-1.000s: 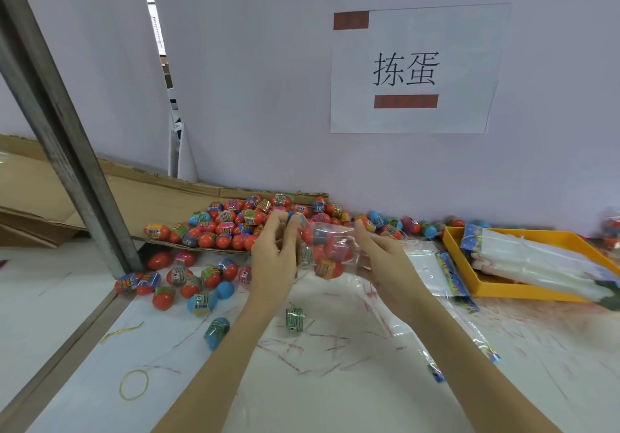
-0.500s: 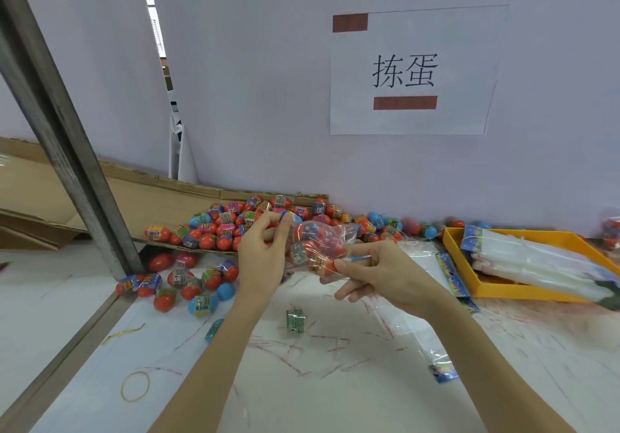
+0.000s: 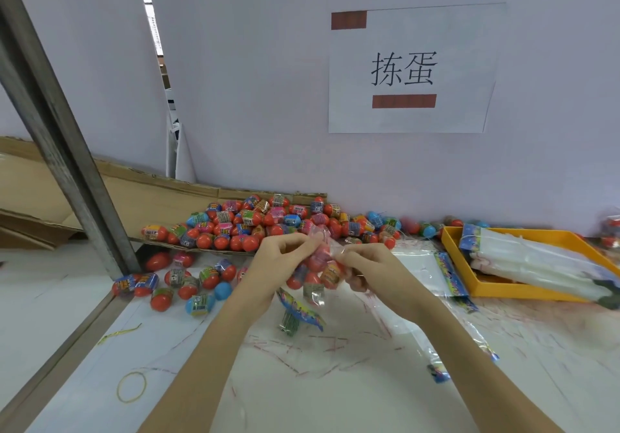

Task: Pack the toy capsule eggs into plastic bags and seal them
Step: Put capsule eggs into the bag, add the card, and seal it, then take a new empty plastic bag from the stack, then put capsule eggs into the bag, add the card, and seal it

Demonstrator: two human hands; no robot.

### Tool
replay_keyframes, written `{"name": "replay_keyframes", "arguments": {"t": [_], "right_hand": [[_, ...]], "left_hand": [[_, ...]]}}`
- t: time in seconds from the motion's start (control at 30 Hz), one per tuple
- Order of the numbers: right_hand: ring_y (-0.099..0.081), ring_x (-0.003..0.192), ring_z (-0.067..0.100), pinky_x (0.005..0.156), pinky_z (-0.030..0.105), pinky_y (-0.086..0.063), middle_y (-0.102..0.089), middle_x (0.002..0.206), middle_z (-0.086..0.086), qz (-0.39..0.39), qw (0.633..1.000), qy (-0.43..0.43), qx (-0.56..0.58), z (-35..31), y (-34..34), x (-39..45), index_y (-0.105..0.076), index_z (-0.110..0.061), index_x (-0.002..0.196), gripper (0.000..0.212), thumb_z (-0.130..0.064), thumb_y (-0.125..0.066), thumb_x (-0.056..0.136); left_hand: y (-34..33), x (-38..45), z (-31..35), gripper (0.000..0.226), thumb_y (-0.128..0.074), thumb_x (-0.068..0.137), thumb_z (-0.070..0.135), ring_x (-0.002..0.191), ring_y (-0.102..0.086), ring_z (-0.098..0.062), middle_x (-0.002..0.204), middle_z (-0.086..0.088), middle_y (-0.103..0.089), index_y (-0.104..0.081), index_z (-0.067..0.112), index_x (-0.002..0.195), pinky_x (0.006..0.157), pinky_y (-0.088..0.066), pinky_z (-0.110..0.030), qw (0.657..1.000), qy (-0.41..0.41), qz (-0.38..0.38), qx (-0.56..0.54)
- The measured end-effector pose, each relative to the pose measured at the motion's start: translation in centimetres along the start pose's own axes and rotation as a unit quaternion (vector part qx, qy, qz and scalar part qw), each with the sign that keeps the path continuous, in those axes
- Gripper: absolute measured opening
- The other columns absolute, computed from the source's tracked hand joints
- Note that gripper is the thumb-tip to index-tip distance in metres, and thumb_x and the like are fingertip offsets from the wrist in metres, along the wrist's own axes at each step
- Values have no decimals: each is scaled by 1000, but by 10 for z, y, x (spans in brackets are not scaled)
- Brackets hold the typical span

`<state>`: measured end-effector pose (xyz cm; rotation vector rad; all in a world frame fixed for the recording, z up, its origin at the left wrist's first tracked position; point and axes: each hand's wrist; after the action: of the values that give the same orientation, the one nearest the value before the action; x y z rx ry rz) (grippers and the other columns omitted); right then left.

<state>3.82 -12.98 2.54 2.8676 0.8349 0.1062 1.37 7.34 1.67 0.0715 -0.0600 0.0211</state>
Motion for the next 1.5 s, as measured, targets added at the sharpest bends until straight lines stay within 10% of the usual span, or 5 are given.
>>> {"name": "replay_keyframes", "arguments": {"t": [0.43, 0.63, 0.77, 0.9, 1.5], "right_hand": [[-75, 77, 19, 59, 23, -54, -80, 94, 6, -60, 995, -3, -77, -4, 2, -4, -74, -10, 104, 28, -37, -69, 98], [-66, 125, 18, 102, 36, -52, -67, 138, 0, 110, 894, 138, 412, -17, 61, -5, -49, -30, 146, 64, -56, -66, 91], [-75, 87, 9, 75, 28, -62, -79, 99, -7, 215, 975, 22, -43, 7, 62, -4, -73, -22, 119, 43, -46, -77, 84], [-61, 75, 6, 70, 20, -51, -69, 93, -10, 156, 876, -97, -446, 24, 52, 10, -74, -22, 119, 41, -49, -78, 88], [-59, 98, 9, 82, 22, -52, -59, 111, -11, 34, 872, -143, -466, 5, 80, -16, -59, -35, 120, 51, -51, -85, 79]], "left_hand": [[-3, 2, -3, 32, -57, 99, 52, 77, -73, -28, 82, 0, -76, -78, 28, 99, 73, -60, -45, 973, -137, 167, 84], [10, 3, 0, 61, -41, 100, 62, 65, -62, -22, 80, -11, -71, -76, 11, 97, 49, -54, -29, 965, -124, 228, -21], [7, 5, -2, 62, -40, 103, 57, 59, -60, -28, 71, -8, -69, -74, 6, 92, 51, -52, -35, 973, -119, 199, -5], [5, 4, -3, 62, -40, 105, 53, 55, -58, -32, 66, -3, -69, -75, 4, 88, 50, -49, -36, 976, -122, 182, 7], [2, 4, -4, 63, -35, 112, 41, 53, -59, -28, 72, -13, -70, -75, 2, 85, 47, -47, -31, 982, -99, 156, 51]]}}
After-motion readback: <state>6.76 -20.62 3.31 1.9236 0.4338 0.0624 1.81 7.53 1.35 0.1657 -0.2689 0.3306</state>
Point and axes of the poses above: each hand's wrist, its own x-axis towards the middle knuckle, its own y-axis out of the back of the hand, z = x × y
